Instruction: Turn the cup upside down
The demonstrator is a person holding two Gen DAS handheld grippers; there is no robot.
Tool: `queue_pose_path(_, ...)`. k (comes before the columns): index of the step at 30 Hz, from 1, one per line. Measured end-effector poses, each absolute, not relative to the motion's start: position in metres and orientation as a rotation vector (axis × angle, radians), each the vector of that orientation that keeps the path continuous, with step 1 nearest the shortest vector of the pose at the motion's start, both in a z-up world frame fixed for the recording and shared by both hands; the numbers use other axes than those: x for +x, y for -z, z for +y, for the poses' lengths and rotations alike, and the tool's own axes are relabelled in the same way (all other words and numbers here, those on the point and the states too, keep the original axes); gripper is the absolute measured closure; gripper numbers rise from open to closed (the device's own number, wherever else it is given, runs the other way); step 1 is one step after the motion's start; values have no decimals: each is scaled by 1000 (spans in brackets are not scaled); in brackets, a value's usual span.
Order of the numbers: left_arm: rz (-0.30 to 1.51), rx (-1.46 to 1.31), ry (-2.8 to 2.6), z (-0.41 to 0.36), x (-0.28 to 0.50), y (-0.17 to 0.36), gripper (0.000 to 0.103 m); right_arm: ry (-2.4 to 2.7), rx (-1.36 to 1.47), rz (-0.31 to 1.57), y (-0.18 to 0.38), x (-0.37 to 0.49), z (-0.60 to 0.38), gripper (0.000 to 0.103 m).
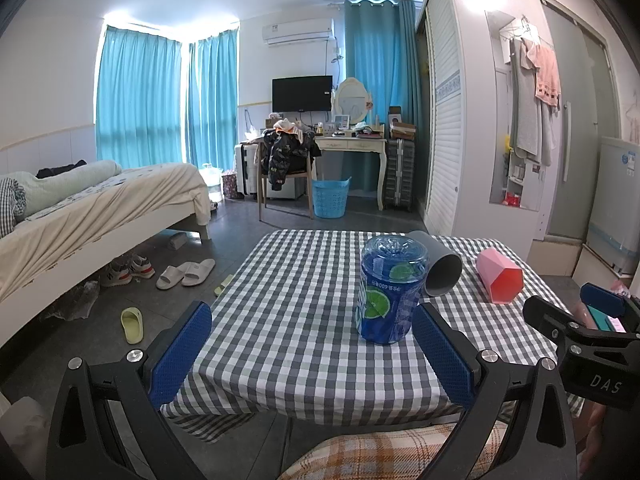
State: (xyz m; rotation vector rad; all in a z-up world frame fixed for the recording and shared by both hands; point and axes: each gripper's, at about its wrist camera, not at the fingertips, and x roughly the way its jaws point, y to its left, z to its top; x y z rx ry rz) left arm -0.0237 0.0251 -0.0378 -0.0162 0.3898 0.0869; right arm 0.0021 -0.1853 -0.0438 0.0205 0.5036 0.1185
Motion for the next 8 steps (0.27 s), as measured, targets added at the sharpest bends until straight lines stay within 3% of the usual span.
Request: queue_pose_path(8,391,-18,-89,26,-24,38,0,-120,24,511,45,2,-184,0)
